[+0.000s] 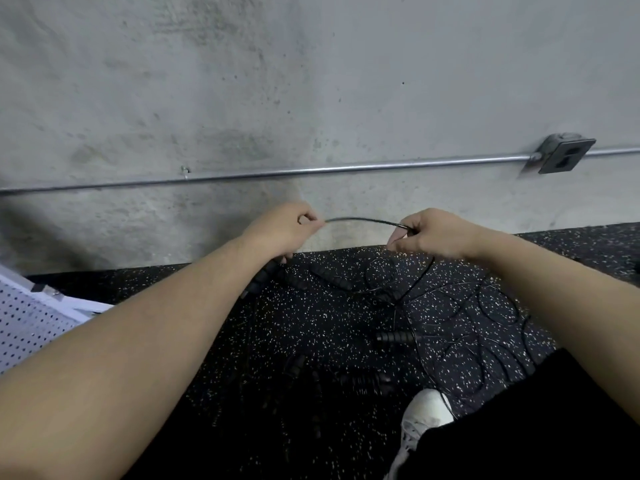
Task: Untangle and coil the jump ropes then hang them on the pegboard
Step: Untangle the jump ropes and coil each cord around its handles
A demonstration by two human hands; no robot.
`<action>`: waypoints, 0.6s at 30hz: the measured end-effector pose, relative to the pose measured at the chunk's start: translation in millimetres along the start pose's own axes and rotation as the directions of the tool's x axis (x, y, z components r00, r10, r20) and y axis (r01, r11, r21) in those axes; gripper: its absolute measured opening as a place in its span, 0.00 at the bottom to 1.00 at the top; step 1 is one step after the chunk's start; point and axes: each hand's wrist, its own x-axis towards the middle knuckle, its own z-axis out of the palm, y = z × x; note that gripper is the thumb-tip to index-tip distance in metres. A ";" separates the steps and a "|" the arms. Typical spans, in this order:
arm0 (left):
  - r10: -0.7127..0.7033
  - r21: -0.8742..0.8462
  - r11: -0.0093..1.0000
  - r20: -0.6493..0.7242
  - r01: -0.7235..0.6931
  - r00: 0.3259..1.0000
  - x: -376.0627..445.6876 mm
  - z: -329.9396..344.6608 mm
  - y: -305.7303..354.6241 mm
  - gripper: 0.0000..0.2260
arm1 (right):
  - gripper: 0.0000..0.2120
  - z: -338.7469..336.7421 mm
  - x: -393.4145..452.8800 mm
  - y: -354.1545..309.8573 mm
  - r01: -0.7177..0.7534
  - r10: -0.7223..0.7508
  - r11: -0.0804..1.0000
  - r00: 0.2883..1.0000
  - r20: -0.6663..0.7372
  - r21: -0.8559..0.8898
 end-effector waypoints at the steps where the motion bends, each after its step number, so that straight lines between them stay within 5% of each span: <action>1: 0.051 0.007 0.999 0.007 -0.051 0.999 -1.8 2.9 4.5 0.09 | 0.04 -0.6 0.4 0.6 0.000 0.000 1.000 1.000 -0.005 0.007; 7: 0.399 0.172 0.892 0.133 -0.418 0.907 -10.1 30.9 44.0 0.13 | 0.05 6.9 2.9 -12.9 0.060 -0.060 0.996 0.998 0.001 -0.066; 14: 0.265 -0.139 0.962 0.250 -0.237 0.931 -21.6 43.7 65.3 0.19 | 0.04 0.3 2.4 -10.0 0.022 -0.028 0.998 0.993 -0.111 -0.061; 18: 0.356 -0.052 0.934 0.165 -0.353 0.920 -17.4 48.8 63.2 0.15 | 0.05 0.8 2.3 -7.1 0.044 -0.050 0.996 0.996 -0.079 -0.074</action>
